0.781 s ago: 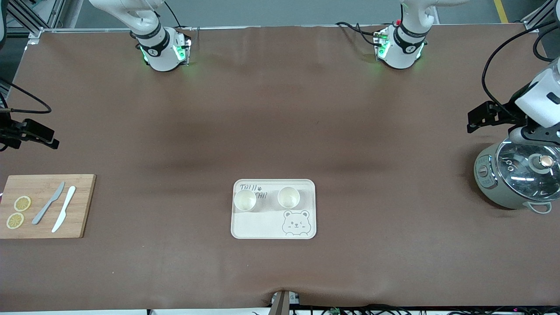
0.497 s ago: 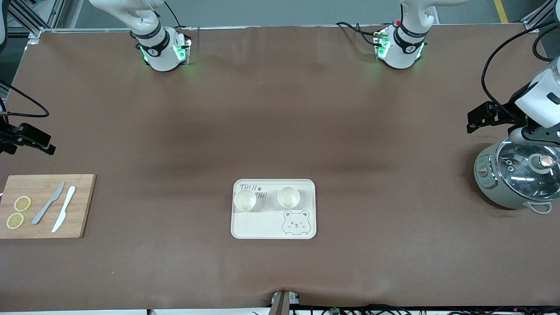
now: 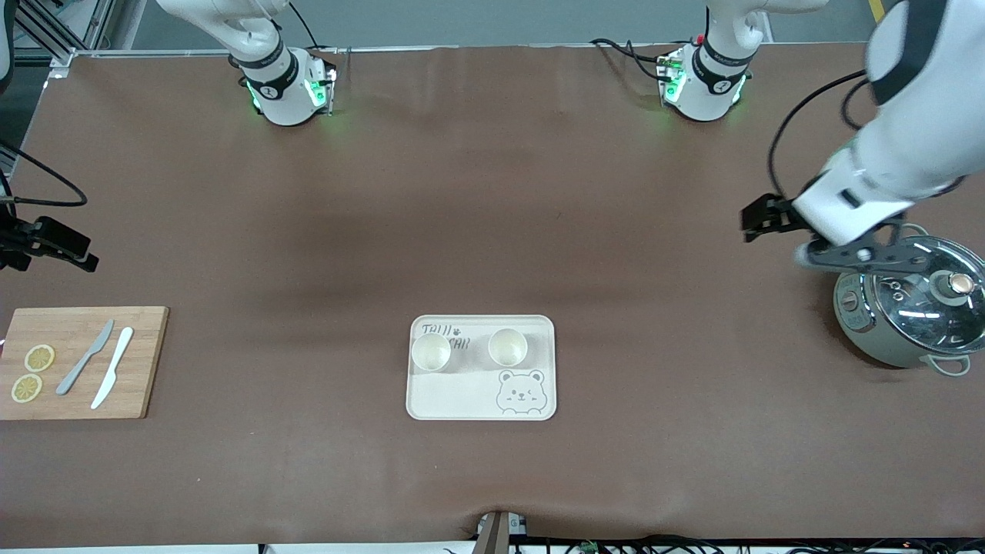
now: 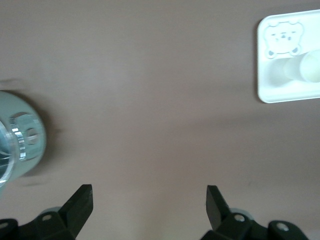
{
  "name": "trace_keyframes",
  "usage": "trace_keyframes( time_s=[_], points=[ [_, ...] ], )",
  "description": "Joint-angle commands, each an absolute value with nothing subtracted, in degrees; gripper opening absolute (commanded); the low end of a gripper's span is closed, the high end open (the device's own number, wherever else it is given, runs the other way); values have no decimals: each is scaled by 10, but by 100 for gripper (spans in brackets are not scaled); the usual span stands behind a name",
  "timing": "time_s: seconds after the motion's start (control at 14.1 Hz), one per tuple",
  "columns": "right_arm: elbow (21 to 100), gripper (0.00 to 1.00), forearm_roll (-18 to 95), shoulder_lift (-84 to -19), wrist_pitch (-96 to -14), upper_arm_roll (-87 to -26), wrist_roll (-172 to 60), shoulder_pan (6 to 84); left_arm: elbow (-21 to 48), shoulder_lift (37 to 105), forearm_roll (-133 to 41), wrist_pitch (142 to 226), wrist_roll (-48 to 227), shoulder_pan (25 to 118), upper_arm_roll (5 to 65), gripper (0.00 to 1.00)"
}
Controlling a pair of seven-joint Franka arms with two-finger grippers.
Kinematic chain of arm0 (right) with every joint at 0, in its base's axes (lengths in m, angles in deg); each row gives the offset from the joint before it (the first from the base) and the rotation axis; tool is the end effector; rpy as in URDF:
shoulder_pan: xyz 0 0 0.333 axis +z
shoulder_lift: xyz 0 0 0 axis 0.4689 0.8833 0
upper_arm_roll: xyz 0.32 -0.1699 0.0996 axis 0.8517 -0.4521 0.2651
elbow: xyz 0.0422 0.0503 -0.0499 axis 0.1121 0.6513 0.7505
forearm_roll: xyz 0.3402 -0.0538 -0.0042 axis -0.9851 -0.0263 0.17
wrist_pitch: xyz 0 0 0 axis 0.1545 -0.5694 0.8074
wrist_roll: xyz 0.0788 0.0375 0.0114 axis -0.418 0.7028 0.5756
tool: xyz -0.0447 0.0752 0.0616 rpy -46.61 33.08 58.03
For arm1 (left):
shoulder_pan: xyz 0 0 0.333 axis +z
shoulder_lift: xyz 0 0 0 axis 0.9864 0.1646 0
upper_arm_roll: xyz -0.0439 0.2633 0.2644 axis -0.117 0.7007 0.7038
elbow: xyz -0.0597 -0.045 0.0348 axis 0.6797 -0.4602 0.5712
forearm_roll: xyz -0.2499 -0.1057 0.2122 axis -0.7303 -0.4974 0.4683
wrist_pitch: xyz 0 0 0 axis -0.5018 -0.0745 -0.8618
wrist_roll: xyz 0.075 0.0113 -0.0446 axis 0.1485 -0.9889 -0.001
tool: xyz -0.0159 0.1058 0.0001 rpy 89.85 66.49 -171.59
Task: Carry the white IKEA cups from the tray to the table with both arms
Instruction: 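Reach both grippers down toward the two white cups on the tray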
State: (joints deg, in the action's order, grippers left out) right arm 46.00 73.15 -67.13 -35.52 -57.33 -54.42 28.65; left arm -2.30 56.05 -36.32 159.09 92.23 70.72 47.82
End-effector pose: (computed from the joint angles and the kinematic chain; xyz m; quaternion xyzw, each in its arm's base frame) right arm 0.5613 -0.0453 0.6652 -0.9991 0.0189 -0.0366 0.0095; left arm 0.5544 -0.1457 0.6305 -0.9982 0.0546 0.0264 0.0020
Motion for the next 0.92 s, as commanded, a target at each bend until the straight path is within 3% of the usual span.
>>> trace_keyframes(
  time_s=[0.0, 0.36, 0.57, 0.85],
  points=[
    [474, 100, 734, -687, -348, -565, -541, 284, -102, 640, -366, 1604, 978, 681, 476, 100],
    [476, 100, 727, -666, -348, -564, -520, 327, -146, 751, -366, 1719, 1067, 606, 484, 100],
    [475, 100, 658, -633, -363, -564, -486, 339, -202, 832, -366, 1755, 1111, 554, 503, 100],
    [475, 100, 648, -583, -427, -564, -415, 391, -231, 888, -368, 1808, 1138, 506, 523, 100]
  ],
)
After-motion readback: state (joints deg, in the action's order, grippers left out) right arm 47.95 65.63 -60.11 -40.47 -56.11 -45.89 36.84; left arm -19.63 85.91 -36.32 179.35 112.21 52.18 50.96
